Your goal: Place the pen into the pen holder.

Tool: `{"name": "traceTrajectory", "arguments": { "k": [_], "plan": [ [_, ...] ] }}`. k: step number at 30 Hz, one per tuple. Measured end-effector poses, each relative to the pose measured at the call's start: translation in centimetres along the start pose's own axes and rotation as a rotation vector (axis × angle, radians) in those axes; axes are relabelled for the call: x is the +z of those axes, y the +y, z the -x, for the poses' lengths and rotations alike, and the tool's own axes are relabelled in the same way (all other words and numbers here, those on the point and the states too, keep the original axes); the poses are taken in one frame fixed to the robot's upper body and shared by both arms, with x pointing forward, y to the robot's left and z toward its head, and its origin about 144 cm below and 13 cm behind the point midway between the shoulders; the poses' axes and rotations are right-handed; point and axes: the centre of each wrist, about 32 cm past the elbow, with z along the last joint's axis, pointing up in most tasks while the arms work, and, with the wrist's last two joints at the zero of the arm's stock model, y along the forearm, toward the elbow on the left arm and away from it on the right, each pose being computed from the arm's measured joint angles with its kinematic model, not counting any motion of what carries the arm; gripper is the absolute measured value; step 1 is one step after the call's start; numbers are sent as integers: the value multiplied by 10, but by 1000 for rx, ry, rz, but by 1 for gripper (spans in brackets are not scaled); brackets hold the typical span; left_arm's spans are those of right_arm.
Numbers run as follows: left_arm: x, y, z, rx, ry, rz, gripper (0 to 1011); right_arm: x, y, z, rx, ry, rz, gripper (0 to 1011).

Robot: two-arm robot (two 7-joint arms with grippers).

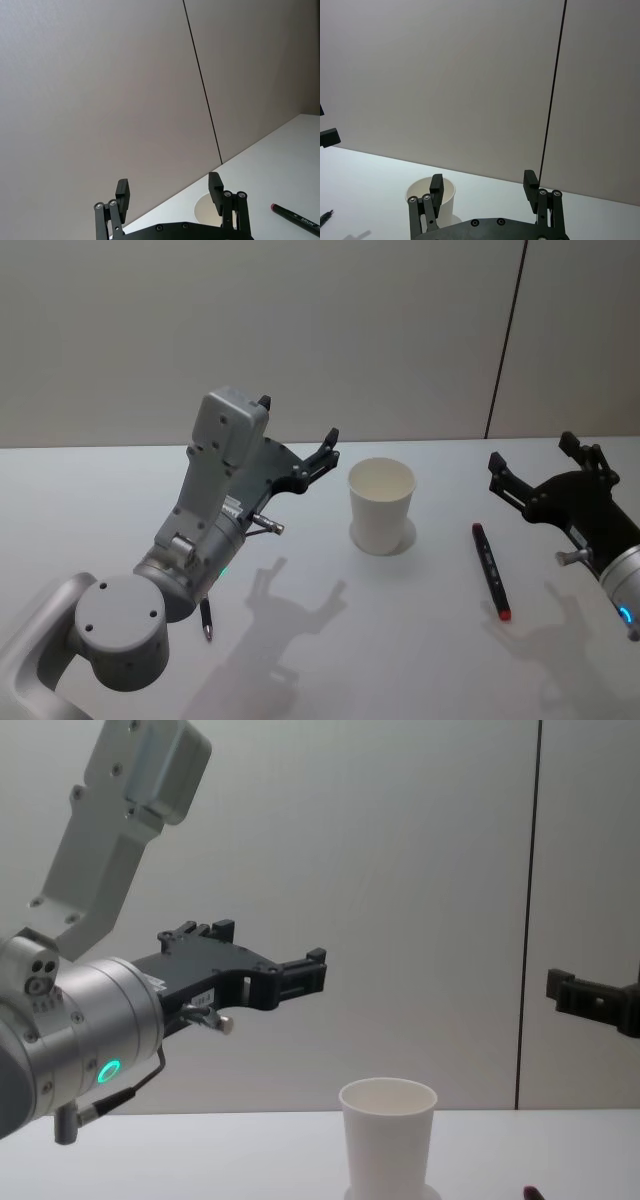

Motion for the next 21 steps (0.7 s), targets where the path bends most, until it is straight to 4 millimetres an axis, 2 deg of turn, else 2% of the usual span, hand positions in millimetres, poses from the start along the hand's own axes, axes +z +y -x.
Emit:
{"name": "traceTrajectory", "arguments": {
  "k": [21],
  "plan": [
    [0, 0, 0, 0, 0, 0, 1004, 0, 0, 0, 0, 0, 0, 1002]
  ]
}}
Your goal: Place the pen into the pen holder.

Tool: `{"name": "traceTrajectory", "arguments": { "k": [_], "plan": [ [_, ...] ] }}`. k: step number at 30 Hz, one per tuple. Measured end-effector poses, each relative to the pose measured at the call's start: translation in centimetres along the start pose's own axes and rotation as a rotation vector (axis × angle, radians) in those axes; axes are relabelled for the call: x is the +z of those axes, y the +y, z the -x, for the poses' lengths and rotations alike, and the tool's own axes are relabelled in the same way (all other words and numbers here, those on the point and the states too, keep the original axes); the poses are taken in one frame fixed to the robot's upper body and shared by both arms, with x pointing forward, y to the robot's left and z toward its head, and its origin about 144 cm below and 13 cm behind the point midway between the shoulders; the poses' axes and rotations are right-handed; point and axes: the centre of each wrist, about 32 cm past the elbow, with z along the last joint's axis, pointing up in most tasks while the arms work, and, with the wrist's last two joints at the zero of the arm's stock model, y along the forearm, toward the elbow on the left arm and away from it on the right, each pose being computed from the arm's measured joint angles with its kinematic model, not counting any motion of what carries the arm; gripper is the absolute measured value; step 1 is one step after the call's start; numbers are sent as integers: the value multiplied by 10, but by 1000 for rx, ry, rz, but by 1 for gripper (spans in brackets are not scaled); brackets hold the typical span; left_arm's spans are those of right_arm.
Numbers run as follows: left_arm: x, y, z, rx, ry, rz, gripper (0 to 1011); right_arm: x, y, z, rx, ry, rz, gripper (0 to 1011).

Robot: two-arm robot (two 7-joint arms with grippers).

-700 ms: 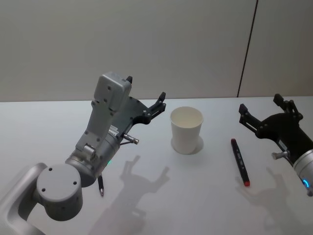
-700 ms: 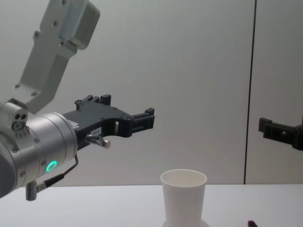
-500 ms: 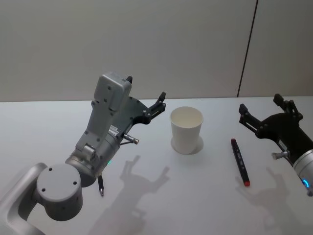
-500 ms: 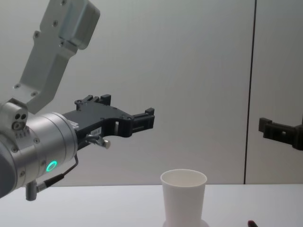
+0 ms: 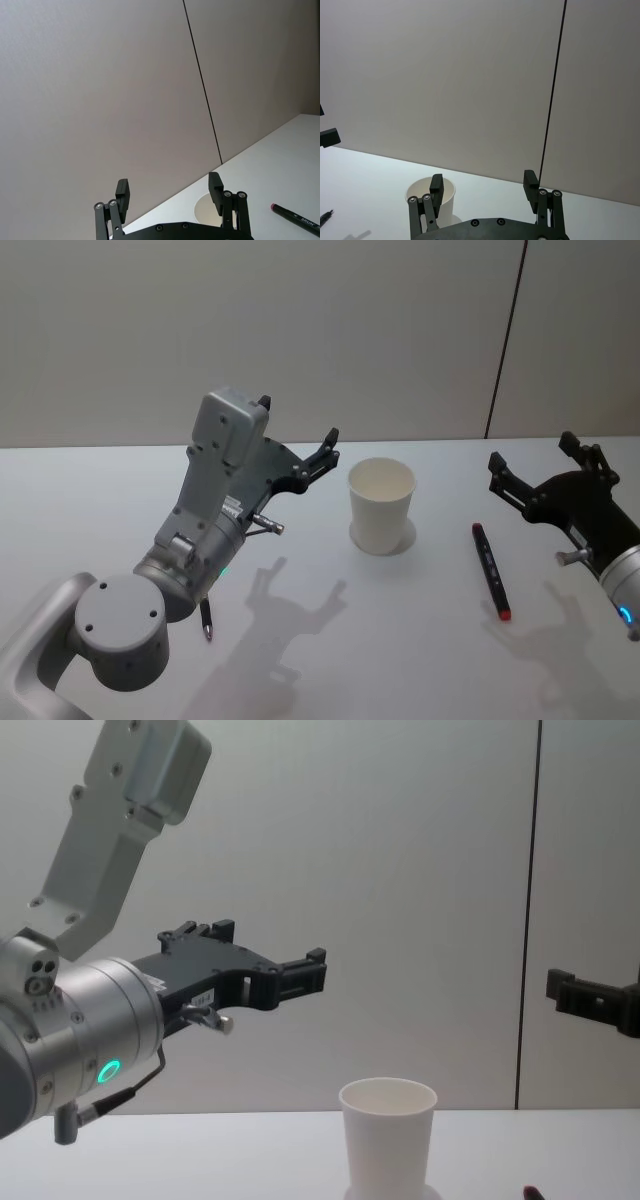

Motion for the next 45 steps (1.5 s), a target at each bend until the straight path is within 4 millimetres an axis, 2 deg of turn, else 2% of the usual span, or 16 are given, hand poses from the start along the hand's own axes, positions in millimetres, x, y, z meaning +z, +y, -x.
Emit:
{"name": "traceTrajectory", "arguments": {
  "k": [20, 45],
  "plan": [
    [0, 0, 0, 0, 0, 0, 1004, 0, 1, 3, -3, 1, 11, 1002],
    [0, 0, 0, 0, 0, 0, 1004, 11, 22, 34, -100, -2, 208, 1002]
  ]
}}
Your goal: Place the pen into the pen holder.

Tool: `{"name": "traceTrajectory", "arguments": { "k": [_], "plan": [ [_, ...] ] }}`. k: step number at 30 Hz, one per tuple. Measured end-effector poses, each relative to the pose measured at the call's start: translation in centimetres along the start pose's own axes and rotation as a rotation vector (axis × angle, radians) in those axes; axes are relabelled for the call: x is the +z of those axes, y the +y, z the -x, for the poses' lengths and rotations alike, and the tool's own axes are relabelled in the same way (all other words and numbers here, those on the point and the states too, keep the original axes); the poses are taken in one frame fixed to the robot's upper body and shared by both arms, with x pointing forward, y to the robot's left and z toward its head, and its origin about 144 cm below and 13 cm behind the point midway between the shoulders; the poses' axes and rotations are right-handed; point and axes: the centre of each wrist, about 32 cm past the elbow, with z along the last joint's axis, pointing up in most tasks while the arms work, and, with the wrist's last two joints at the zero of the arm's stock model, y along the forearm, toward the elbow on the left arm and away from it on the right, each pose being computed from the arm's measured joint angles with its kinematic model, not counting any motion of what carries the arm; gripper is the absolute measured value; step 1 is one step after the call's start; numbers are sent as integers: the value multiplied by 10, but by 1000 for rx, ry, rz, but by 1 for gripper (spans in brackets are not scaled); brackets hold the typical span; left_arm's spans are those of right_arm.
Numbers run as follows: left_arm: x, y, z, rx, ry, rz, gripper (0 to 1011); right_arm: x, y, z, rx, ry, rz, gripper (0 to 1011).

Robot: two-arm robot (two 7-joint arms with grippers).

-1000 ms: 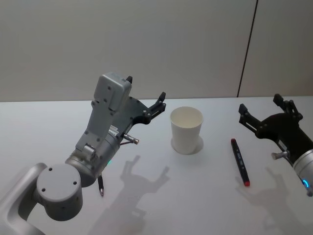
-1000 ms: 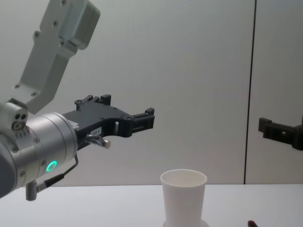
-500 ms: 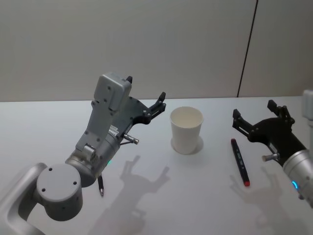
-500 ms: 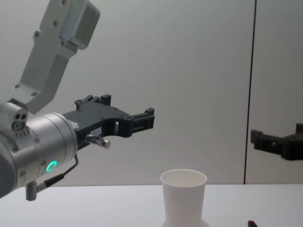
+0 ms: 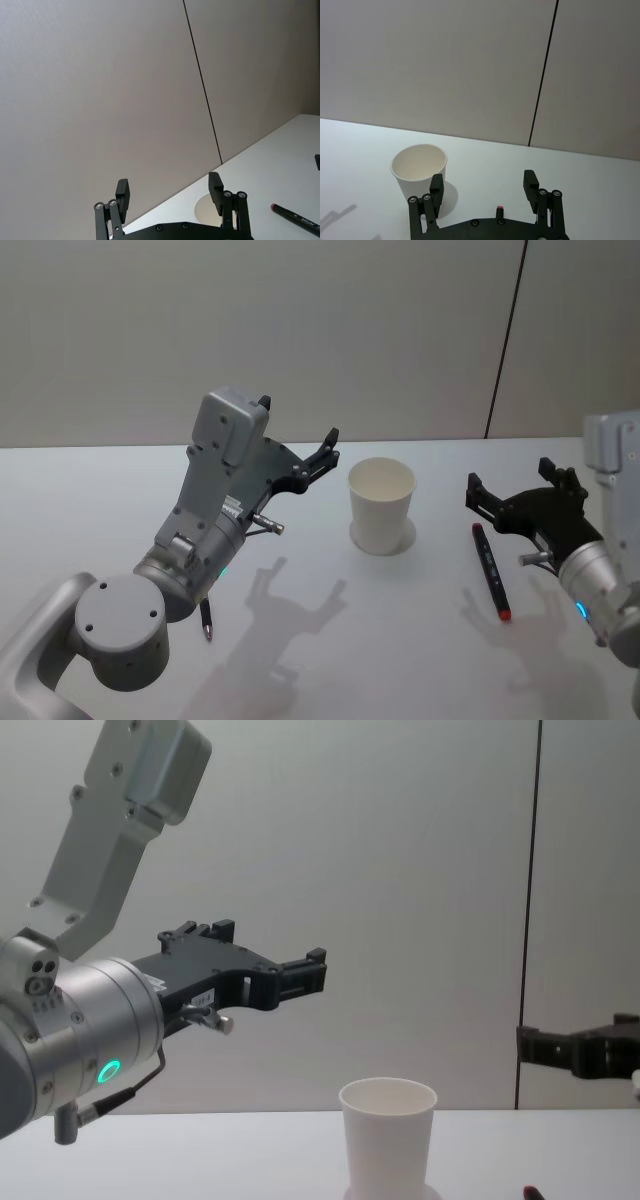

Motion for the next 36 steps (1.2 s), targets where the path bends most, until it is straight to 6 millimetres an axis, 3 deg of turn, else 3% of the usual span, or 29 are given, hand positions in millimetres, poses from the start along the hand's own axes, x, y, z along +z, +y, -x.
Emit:
{"name": "traceTrajectory", "arguments": {
  "k": [36],
  "plan": [
    [0, 0, 0, 0, 0, 0, 1004, 20, 53, 16, -108, 51, 325, 1002]
  ]
}}
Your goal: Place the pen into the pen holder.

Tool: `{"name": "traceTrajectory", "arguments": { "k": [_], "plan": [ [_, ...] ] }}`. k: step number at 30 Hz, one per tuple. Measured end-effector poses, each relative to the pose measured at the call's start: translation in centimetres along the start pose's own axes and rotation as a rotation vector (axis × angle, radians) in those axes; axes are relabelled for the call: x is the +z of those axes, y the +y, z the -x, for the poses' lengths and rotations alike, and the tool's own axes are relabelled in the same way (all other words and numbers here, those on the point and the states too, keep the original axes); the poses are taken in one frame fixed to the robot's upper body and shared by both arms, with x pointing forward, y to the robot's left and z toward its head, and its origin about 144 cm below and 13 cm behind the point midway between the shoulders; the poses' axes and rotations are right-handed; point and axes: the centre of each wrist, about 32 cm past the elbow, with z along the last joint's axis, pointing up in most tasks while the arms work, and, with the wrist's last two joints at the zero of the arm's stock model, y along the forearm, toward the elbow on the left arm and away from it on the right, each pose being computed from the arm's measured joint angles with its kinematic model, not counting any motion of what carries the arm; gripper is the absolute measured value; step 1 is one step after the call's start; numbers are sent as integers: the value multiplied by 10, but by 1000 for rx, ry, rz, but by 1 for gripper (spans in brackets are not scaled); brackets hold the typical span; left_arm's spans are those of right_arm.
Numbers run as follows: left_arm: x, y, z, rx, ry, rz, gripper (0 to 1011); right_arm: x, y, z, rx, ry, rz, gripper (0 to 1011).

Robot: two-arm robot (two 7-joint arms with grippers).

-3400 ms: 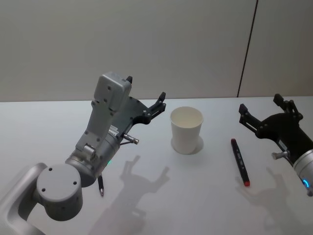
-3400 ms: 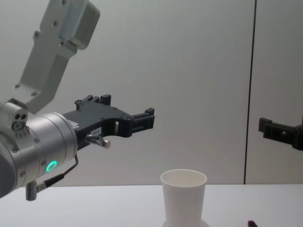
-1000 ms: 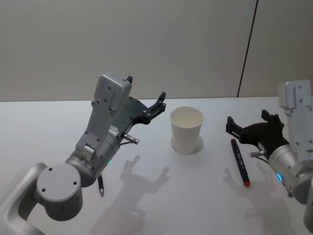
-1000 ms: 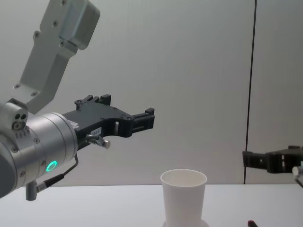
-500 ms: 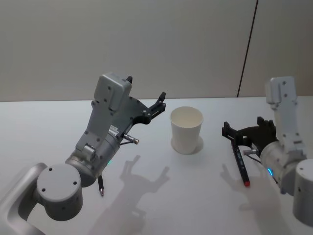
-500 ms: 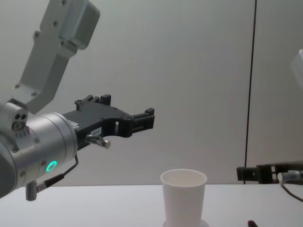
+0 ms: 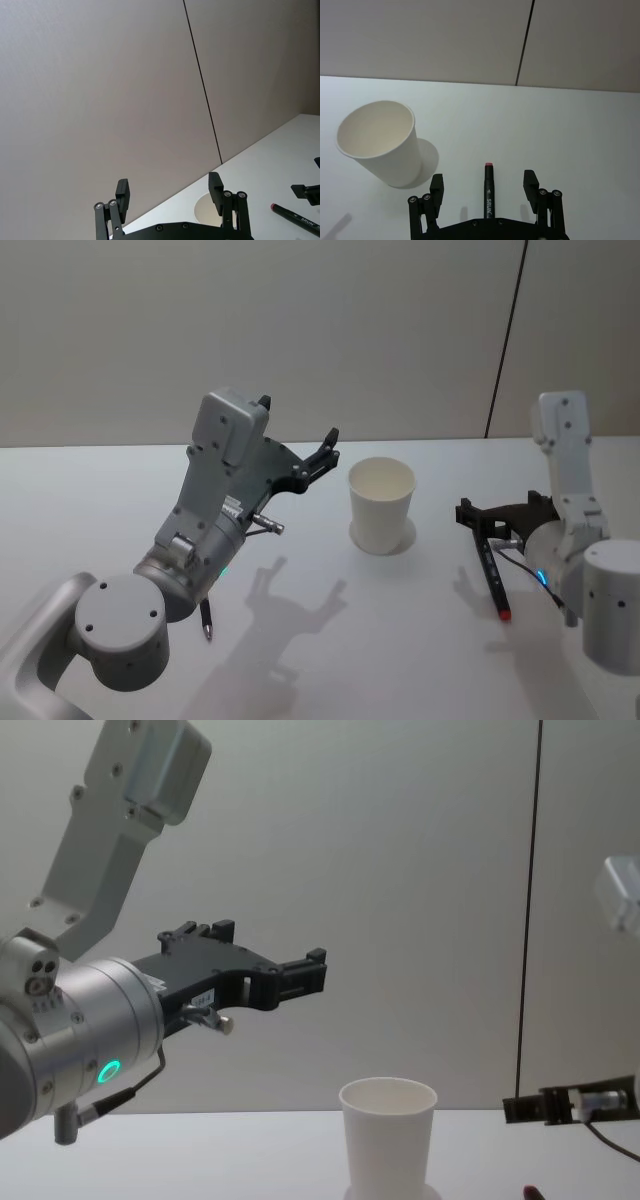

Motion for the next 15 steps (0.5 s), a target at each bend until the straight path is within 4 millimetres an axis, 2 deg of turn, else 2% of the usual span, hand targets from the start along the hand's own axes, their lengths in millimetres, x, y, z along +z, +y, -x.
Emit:
{"name": "traceTrajectory", "arguments": {
  "k": [15],
  "plan": [
    [0, 0, 0, 0, 0, 0, 1004, 10, 23, 4, -54, 18, 102, 1002]
  ]
}}
